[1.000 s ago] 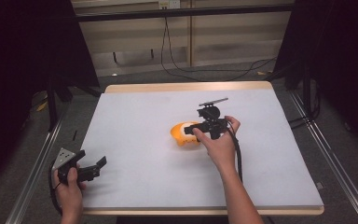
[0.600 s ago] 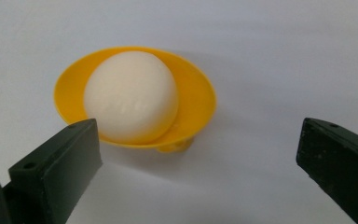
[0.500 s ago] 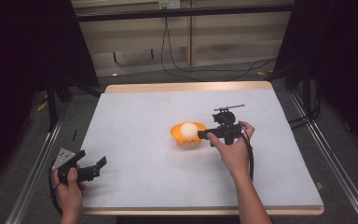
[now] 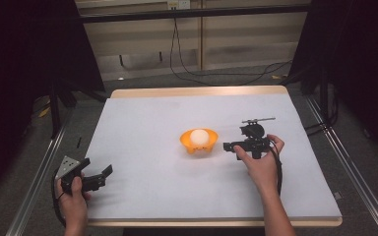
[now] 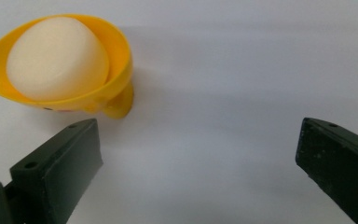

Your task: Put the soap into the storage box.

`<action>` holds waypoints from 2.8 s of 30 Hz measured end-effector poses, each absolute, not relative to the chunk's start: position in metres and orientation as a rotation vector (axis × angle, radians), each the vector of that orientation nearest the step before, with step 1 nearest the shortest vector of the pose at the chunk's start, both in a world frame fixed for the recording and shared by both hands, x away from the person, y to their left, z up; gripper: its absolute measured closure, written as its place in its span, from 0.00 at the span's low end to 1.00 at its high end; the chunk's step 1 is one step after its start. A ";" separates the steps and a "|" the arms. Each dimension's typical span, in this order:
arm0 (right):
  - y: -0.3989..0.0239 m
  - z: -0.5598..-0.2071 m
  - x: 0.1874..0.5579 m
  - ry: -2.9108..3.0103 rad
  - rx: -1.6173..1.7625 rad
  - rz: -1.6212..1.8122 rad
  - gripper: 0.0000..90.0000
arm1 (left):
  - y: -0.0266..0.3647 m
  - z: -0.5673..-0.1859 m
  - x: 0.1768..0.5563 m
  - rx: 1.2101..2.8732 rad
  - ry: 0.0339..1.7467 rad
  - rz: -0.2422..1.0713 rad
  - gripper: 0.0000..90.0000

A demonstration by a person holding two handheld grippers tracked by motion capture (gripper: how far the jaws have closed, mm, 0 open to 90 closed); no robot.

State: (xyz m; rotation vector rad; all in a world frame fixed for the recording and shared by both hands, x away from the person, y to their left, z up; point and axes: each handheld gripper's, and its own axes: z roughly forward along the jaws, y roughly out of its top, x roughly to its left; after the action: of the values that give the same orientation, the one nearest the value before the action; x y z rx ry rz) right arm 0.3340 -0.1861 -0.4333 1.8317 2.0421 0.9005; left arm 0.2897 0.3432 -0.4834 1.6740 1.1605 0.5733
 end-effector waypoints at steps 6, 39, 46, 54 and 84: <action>-0.199 -0.437 0.329 2.018 1.845 0.894 0.00 | 0.343 -0.483 0.290 1.675 1.158 0.571 0.01; -0.266 -0.461 0.295 1.908 1.895 0.872 0.01 | 0.344 -0.483 0.290 1.680 1.154 0.581 0.01; -0.281 -0.465 0.283 1.888 1.864 0.874 0.01 | 0.344 -0.483 0.290 1.680 1.156 0.584 0.01; -0.297 -0.470 0.268 1.858 1.846 0.871 0.01 | 0.344 -0.483 0.289 1.681 1.155 0.585 0.01; -0.358 -0.474 0.221 1.740 1.891 0.855 0.01 | 0.344 -0.483 0.289 1.685 1.153 0.592 0.01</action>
State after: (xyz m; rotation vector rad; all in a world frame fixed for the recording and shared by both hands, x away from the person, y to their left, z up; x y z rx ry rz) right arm 0.2211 -0.3575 -0.4740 1.8908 1.7404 0.8548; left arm 0.2895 0.3440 -0.4831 1.6849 1.1529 0.5920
